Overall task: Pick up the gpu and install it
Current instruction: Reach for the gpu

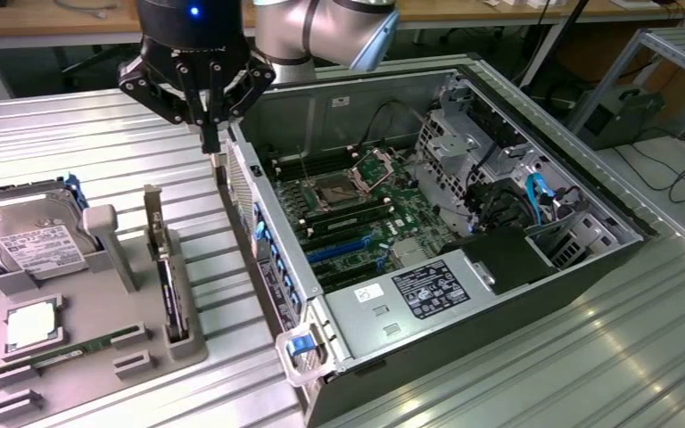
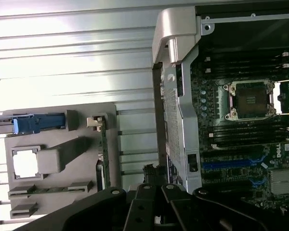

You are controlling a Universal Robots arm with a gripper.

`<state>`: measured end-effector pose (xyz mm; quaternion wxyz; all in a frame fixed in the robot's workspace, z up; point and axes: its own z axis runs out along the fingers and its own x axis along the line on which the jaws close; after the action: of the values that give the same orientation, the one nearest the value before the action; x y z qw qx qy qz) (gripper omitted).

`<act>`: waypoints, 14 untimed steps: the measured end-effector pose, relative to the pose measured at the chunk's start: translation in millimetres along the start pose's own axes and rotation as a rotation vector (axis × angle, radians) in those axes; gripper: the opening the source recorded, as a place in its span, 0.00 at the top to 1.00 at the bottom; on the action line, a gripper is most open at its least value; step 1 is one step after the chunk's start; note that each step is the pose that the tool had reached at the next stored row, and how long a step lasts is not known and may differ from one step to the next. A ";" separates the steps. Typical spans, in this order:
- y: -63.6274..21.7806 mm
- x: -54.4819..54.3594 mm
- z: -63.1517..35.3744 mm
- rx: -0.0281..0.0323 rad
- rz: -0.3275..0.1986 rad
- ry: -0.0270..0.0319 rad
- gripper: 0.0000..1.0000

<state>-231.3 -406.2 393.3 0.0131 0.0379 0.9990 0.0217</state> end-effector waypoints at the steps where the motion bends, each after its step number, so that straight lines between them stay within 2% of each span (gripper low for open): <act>1: -0.8 1.5 -0.1 0.0000 0.000 0.0000 0.89; 14: -12.6 23.9 -1.2 0.0001 0.000 0.0001 0.89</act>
<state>-256.1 -417.0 393.3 0.0131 0.0378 0.9990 0.0217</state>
